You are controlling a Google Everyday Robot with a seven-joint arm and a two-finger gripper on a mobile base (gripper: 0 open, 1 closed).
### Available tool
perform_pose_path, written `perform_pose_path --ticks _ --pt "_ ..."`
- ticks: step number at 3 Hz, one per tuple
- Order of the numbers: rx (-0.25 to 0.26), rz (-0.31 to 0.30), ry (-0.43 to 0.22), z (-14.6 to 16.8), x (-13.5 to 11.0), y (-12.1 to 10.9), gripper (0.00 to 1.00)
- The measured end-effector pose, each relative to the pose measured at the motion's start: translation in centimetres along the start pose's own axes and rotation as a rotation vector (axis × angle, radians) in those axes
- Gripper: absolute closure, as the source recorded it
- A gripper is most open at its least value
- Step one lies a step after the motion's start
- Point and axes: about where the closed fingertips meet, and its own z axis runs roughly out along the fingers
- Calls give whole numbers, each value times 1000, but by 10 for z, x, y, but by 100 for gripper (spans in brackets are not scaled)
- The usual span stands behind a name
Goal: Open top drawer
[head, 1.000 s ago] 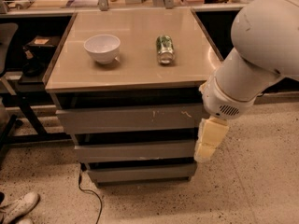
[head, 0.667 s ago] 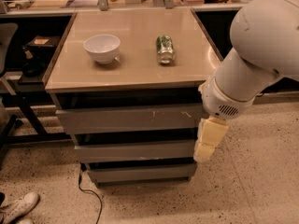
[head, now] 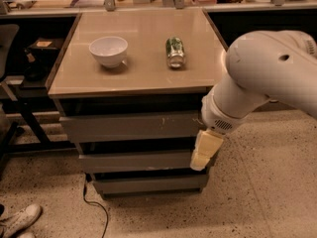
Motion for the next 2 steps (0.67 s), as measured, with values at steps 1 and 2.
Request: perform_pose_path --ticks 1,2 --pt "4 17 -9 37 -7 -20 0" --pt "4 17 -5 64 -12 -37 0"
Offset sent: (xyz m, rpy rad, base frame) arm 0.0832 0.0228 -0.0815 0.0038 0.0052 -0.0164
